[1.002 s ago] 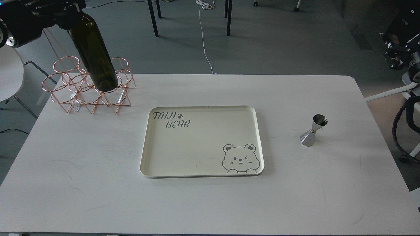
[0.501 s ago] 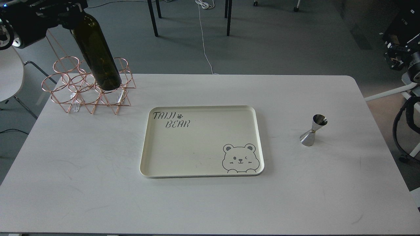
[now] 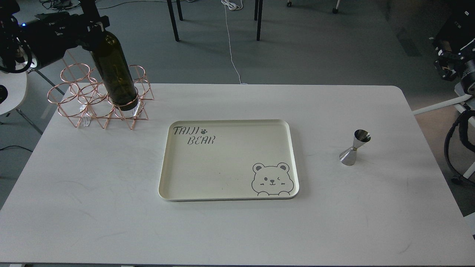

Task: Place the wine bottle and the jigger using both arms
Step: 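Carry the bottle over the copper rack and lower it into a slot, then release the bottle in the rack and lift the left gripper away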

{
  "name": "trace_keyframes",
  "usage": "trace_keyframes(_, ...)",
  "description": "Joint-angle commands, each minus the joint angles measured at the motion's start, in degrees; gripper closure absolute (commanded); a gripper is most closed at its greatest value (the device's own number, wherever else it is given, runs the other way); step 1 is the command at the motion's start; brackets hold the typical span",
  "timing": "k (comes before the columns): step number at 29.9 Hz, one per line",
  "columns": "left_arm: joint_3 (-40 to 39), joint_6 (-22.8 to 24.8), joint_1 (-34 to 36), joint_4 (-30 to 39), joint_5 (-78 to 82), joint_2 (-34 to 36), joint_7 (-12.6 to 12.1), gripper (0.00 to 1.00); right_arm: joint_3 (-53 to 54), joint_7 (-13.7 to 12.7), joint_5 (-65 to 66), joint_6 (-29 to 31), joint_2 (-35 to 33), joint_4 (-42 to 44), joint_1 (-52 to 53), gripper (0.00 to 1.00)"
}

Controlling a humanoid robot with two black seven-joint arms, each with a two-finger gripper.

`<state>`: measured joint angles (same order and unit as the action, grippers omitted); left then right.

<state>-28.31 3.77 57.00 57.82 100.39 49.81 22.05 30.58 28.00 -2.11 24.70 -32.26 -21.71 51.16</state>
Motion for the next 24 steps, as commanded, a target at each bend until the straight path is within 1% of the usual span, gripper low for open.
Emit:
trace_keyframes(1,0.9,-0.1,-0.7,0.0,0.0,-1.1,-0.1,0.84,0.0,0.0,0.0,0.0,0.0,0.0,0.0,0.04)
trace_keyframes(6,3.4,-2.6,-1.2,-0.1,-1.0,-1.2,-0.2,0.82,0.0,0.0,0.0,0.0,0.0,0.0,0.0,0.04)
trace_keyframes(10,5.4,-3.2,-1.1,-1.8,-3.1,-1.3,-0.1,0.8,0.0,0.0,0.0,0.0,-0.1,0.0,-0.1,0.04)
trace_keyframes(16,5.7,-4.1,-1.1,-4.9,-3.4,-2.1,0.2,0.75,0.0,0.0,0.0,0.0,-0.1,0.0,-0.1,0.04)
trace_keyframes(20,5.7,-4.1,-1.1,-4.9,-3.4,-2.1,0.3,0.68,0.0,0.0,0.0,0.0,0.0,0.0,-0.1,0.04)
trace_keyframes(21,5.6,-4.1,-1.0,-4.9,-3.4,-2.1,0.3,0.65,0.0,0.0,0.0,0.0,0.0,-0.1,-0.1,0.04)
trace_keyframes(22,5.6,-4.1,-1.0,-4.9,-3.4,-2.1,0.3,0.58,-0.1,0.0,0.0,0.0,0.0,-0.1,-0.1,0.04)
trace_keyframes(23,5.6,-4.1,-1.0,-4.9,-3.4,-2.1,0.3,0.54,0.0,0.0,0.0,0.0,0.0,-0.1,0.0,0.04)
trace_keyframes(24,5.6,-4.2,-1.0,-4.9,-3.4,-2.1,0.3,0.53,0.0,0.0,0.0,0.0,0.0,-0.1,-0.1,0.04)
